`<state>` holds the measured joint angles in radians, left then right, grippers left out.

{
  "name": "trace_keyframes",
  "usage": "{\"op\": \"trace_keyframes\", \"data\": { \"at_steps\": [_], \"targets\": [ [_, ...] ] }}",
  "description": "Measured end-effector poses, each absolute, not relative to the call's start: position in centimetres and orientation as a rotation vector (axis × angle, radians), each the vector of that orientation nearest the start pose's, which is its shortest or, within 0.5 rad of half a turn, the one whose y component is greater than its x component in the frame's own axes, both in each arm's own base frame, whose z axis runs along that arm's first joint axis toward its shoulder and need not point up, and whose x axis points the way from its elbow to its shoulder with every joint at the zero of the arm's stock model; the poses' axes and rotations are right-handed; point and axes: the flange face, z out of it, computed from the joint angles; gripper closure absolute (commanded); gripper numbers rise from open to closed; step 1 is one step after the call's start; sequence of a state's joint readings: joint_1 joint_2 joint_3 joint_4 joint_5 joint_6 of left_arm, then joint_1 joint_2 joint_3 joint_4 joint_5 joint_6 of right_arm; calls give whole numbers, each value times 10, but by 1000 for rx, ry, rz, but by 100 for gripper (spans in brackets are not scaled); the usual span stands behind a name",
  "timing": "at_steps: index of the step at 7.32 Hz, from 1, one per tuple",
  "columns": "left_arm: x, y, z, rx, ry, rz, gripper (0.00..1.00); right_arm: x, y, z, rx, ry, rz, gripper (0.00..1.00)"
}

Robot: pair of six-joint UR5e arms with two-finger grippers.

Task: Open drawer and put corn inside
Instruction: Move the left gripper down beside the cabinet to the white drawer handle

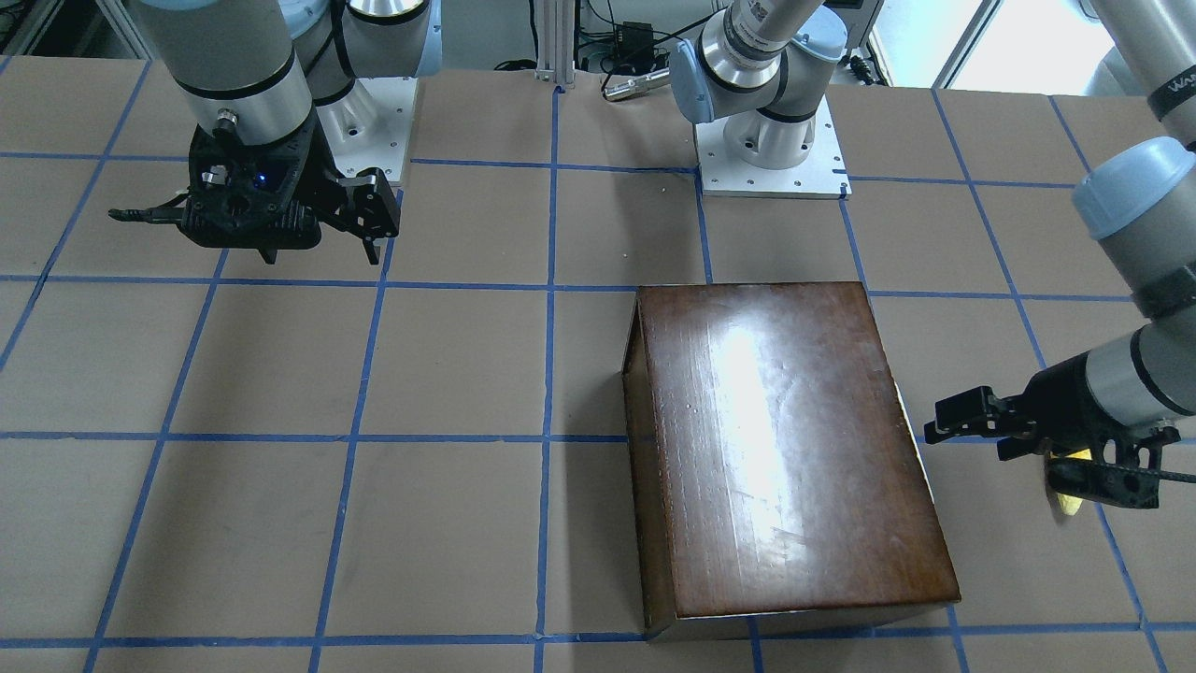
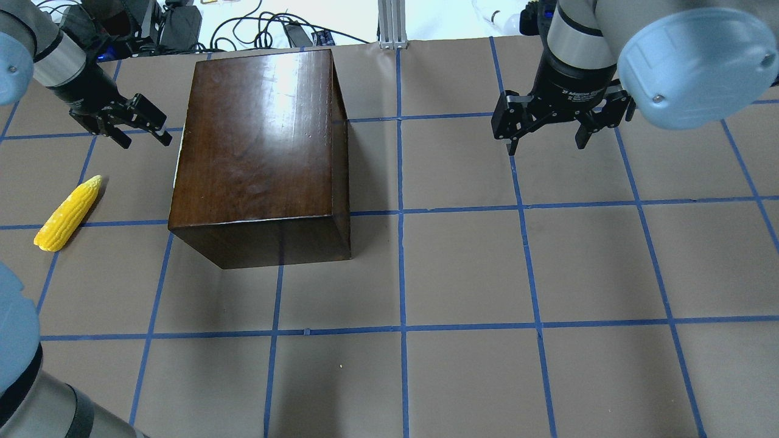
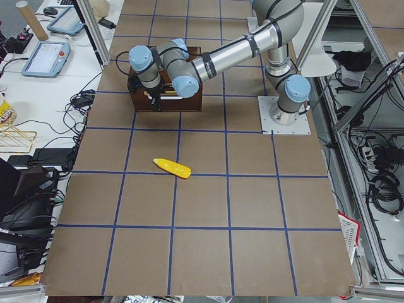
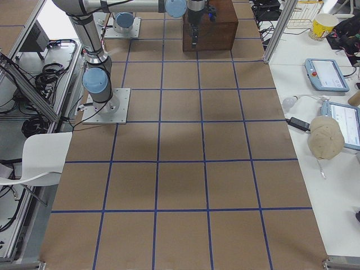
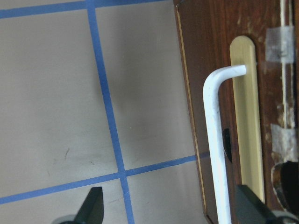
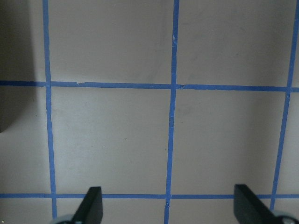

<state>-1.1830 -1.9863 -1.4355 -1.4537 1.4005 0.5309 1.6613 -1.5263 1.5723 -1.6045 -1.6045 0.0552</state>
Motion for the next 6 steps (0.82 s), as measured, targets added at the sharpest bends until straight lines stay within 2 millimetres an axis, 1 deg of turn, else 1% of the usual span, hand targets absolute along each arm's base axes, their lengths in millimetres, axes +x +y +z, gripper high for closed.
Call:
{"op": "trace_keyframes", "data": {
  "at_steps": [3, 5, 6],
  "targets": [
    [95, -642, 315, 205, 3417, 124, 0, 175, -495, 468, -56, 3176, 16, 0],
    [96, -642, 312, 200, 3422, 128, 0, 175, -495, 468, -56, 3176, 15, 0],
    [100, -642, 312, 191, 3424, 127, 0, 175, -495, 468, -56, 3176, 16, 0]
  ]
}}
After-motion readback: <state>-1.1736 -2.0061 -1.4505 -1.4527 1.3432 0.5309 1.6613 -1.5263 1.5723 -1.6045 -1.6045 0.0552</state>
